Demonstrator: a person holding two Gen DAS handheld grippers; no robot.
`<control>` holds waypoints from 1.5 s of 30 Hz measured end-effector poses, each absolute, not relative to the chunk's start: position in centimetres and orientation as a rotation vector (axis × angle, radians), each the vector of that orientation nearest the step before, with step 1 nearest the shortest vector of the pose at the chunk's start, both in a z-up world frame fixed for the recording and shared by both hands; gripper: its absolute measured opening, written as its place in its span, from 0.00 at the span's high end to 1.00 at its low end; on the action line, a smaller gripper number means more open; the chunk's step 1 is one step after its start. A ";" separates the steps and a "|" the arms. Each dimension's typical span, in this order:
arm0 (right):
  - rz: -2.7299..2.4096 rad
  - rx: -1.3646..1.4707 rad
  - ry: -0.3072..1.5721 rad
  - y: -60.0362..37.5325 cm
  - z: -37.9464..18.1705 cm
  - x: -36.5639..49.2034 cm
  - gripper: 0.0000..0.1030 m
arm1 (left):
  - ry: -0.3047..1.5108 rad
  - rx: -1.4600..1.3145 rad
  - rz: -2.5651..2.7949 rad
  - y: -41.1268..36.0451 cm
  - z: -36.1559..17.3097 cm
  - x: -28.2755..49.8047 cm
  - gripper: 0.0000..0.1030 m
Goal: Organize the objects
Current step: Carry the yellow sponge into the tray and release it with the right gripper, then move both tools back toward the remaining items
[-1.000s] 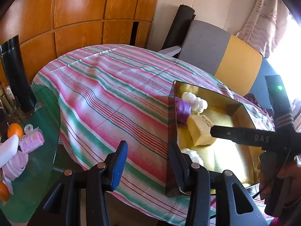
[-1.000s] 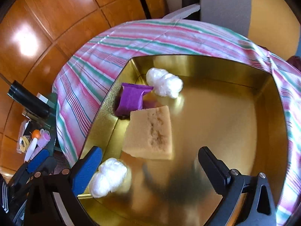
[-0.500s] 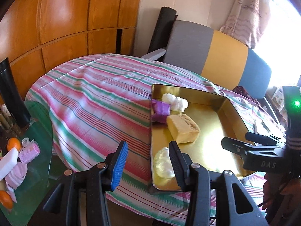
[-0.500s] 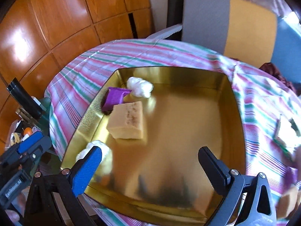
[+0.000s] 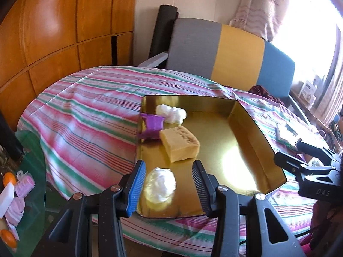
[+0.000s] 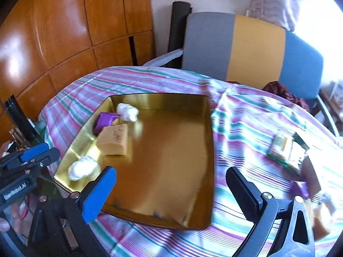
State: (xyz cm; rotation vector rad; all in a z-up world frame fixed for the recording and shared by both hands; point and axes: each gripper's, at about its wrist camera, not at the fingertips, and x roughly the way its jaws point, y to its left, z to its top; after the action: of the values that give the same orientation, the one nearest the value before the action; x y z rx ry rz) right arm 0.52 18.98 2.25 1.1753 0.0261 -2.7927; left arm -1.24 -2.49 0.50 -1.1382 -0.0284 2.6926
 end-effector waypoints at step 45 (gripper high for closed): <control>-3.362 1.063 -0.951 52.1 3.4 14.0 0.00 | 0.516 -0.866 2.298 20.9 2.4 1.2 0.56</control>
State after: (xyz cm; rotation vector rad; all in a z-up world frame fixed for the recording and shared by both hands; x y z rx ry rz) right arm 14.00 52.06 3.40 1.0633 -0.9507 -3.3618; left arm 1.15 20.93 2.42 -0.8656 0.5162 2.2982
